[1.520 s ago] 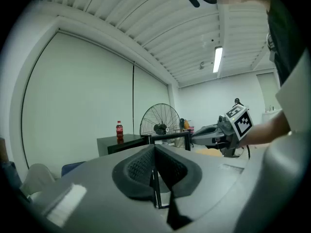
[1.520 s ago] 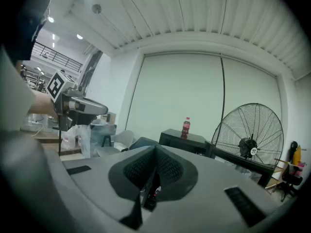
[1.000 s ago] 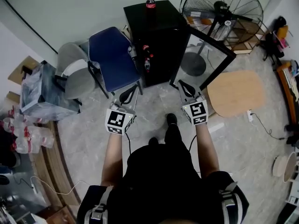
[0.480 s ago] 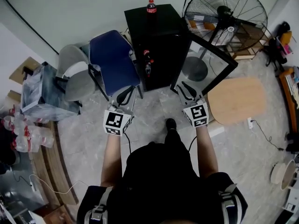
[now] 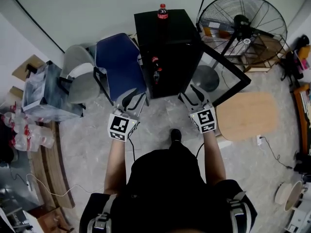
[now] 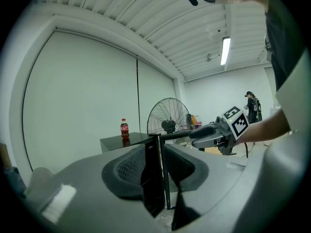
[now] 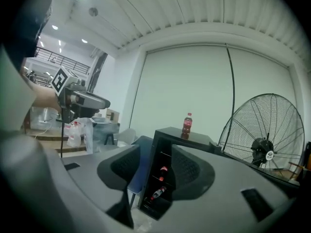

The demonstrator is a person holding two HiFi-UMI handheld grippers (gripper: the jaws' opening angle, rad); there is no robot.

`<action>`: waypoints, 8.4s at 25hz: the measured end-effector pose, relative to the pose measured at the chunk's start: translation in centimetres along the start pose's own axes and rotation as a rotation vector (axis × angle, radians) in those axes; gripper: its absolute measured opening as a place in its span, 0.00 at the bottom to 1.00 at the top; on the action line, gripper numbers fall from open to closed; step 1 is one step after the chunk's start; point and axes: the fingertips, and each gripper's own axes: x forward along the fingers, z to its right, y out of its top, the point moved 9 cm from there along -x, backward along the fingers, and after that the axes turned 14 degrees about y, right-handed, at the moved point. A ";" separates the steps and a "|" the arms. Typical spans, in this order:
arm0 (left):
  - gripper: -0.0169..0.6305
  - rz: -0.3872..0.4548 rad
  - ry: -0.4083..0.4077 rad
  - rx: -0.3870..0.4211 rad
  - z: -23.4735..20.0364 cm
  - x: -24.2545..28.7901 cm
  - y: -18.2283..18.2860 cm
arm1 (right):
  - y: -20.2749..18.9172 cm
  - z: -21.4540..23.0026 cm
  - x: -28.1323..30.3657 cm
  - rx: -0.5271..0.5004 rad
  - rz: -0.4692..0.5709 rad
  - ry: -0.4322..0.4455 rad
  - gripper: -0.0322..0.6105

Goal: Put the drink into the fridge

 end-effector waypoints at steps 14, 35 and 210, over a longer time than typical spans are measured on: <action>0.27 -0.045 0.114 -0.014 0.5 5.7 0.5 | -0.5 8.4 3.1 0.010 0.034 0.093 0.38; 0.30 -0.087 0.211 -0.022 4.3 12.5 1.7 | -1.5 16.8 5.3 -0.017 0.083 0.233 0.39; 0.27 -0.078 0.121 -0.010 -4.7 22.1 0.2 | -4.5 22.2 16.0 0.076 -0.017 0.051 0.26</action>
